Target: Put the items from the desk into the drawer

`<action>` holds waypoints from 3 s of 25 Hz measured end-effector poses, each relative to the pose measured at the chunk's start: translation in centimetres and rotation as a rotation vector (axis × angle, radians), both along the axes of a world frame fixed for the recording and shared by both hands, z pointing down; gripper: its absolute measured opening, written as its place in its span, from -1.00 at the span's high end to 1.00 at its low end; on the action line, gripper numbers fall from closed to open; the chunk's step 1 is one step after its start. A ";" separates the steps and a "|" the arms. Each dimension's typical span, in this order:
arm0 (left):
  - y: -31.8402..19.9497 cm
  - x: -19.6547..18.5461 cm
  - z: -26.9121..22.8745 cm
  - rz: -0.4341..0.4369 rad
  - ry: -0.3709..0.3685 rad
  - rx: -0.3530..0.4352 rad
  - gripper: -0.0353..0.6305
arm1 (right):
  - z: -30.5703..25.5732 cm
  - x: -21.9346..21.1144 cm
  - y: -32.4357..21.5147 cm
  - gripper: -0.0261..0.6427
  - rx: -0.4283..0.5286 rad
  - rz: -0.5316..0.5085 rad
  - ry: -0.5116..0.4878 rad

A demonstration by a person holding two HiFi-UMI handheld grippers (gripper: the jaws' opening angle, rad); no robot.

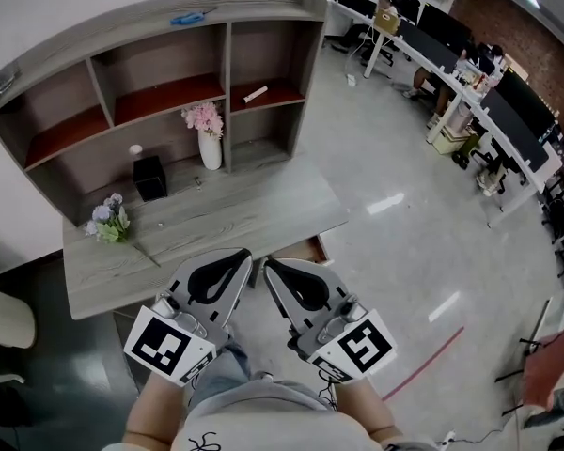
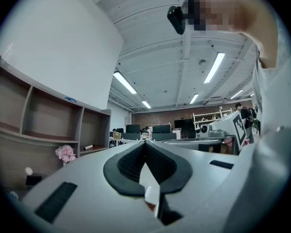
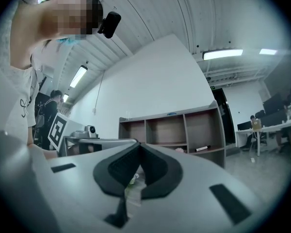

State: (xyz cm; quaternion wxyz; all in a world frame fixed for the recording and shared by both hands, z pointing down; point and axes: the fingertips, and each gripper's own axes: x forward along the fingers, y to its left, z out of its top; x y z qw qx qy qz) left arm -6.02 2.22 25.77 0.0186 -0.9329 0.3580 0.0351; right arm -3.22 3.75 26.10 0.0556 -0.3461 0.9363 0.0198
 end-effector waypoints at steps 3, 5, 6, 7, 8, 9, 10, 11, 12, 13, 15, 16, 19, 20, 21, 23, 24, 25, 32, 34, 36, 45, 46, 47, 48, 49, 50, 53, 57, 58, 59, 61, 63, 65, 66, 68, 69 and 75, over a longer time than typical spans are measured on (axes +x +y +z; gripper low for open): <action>-2.7 -1.2 -0.3 0.009 0.001 0.007 0.87 | -0.2 -1.2 -2.7 0.90 0.002 0.013 0.000; -4.4 -1.9 -0.6 0.017 -0.001 0.010 0.87 | -0.4 -1.9 -4.4 0.90 0.004 0.023 -0.003; -5.2 -2.3 -0.7 0.020 -0.003 0.010 0.87 | -0.6 -2.2 -5.2 0.90 0.004 0.027 -0.003; -6.0 -2.7 -0.8 0.024 -0.005 0.011 0.87 | -0.7 -2.7 -6.0 0.90 0.004 0.031 -0.004; -6.8 -3.1 -0.9 0.027 -0.006 0.011 0.87 | -0.8 -3.1 -6.8 0.90 0.004 0.035 -0.005; -7.6 -3.6 -0.9 0.030 -0.006 0.010 0.87 | -0.8 -3.5 -7.5 0.90 0.003 0.038 -0.007; -8.2 -4.0 -0.9 0.033 -0.006 0.010 0.87 | -0.8 -3.9 -8.2 0.90 0.002 0.042 -0.008; -8.9 -4.4 -0.9 0.036 -0.006 0.009 0.87 | -0.7 -4.3 -8.9 0.90 0.001 0.046 -0.010; -9.5 -4.9 -0.9 0.040 -0.005 0.010 0.87 | -0.7 -4.7 -9.5 0.90 0.001 0.050 -0.011; -10.1 -5.3 -0.9 0.044 -0.005 0.011 0.87 | -0.8 -5.1 -10.0 0.90 0.001 0.053 -0.012; -11.3 -6.0 -1.1 0.051 -0.005 0.015 0.87 | -1.0 -5.9 -11.2 0.90 0.003 0.059 -0.012; -11.8 -6.4 -1.2 0.053 -0.005 0.018 0.87 | -1.1 -6.3 -11.7 0.90 0.005 0.061 -0.012; -13.3 -7.5 -1.2 0.065 -0.001 0.018 0.87 | -1.3 -7.4 -13.2 0.90 0.005 0.073 -0.016; -13.7 -7.7 -1.1 0.072 0.001 0.017 0.87 | -1.2 -7.6 -13.6 0.90 0.003 0.079 -0.018; -14.1 -7.9 -0.9 0.079 0.001 0.014 0.87 | -1.2 -7.8 -13.9 0.90 0.001 0.087 -0.019; -14.8 -8.0 -0.7 0.096 0.001 0.012 0.87 | -1.0 -8.0 -14.5 0.90 -0.002 0.103 -0.018; -15.2 -8.0 -0.6 0.103 0.003 0.012 0.87 | -0.9 -8.0 -14.8 0.90 -0.002 0.111 -0.016; -15.6 -7.9 -0.5 0.109 0.005 0.011 0.87 | -0.8 -7.9 -15.2 0.90 -0.004 0.118 -0.012; -18.4 -6.6 0.4 0.130 0.010 -0.010 0.87 | 0.0 -6.8 -17.5 0.90 -0.026 0.151 -0.004; -19.3 -6.2 0.6 0.122 0.012 -0.013 0.87 | 0.3 -6.3 -18.4 0.90 -0.036 0.145 -0.005; -20.3 -5.7 0.6 0.105 0.015 -0.014 0.87 | 0.5 -5.8 -19.4 0.90 -0.040 0.131 -0.005; -25.6 -2.6 -0.2 -0.034 0.021 -0.016 0.87 | -0.6 -2.2 -24.9 0.90 -0.036 0.016 -0.022; -26.3 -2.4 -0.3 -0.055 0.027 -0.017 0.87 | -0.8 -1.9 -25.6 0.90 -0.034 0.000 -0.021; -27.0 -2.2 -0.3 -0.076 0.033 -0.019 0.87 | -0.8 -1.6 -26.3 0.90 -0.032 -0.013 -0.020; -27.8 -2.1 -0.1 -0.094 0.036 -0.021 0.87 | -0.7 -1.3 -26.9 0.90 -0.031 -0.026 -0.021; -28.4 -1.8 0.0 -0.111 0.039 -0.022 0.87 | -0.7 -1.0 -27.5 0.90 -0.031 -0.038 -0.022; -29.1 -1.6 0.2 -0.126 0.040 -0.023 0.87 | -0.6 -0.6 -28.1 0.90 -0.030 -0.049 -0.022; -30.8 -0.5 0.7 -0.163 0.032 -0.032 0.87 | -0.4 0.4 -29.6 0.90 -0.037 -0.080 -0.027; -32.9 1.4 1.5 -0.199 0.011 -0.055 0.87 | -0.1 2.1 -31.4 0.90 -0.053 -0.118 -0.036; -33.5 1.8 1.6 -0.211 0.006 -0.056 0.87 | 0.0 2.5 -31.9 0.90 -0.057 -0.126 -0.038; -34.1 2.1 1.7 -0.224 0.001 -0.057 0.87 | 0.1 2.8 -32.3 0.90 -0.061 -0.135 -0.040; -35.4 2.6 1.8 -0.252 -0.002 -0.059 0.87 | 0.3 3.5 -33.1 0.90 -0.069 -0.153 -0.047; -36.6 3.0 1.8 -0.281 -0.005 -0.064 0.87 | 0.5 4.2 -33.8 0.90 -0.076 -0.172 -0.055; -37.7 3.6 1.8 -0.301 -0.011 -0.067 0.87 | 0.6 4.9 -34.5 0.90 -0.080 -0.191 -0.062; -38.2 3.9 1.9 -0.309 -0.015 -0.069 0.87 | 0.7 5.2 -34.8 0.90 -0.083 -0.199 -0.064; -39.2 4.4 2.0 -0.325 -0.029 -0.075 0.87 | 0.9 5.8 -35.4 0.90 -0.088 -0.216 -0.070; -39.7 4.5 2.2 -0.333 -0.039 -0.080 0.86 | 0.9 6.0 -35.7 0.90 -0.090 -0.223 -0.073; -42.9 5.2 3.4 -0.376 -0.110 -0.130 0.68 | 1.1 7.0 -36.7 0.90 -0.101 -0.270 -0.098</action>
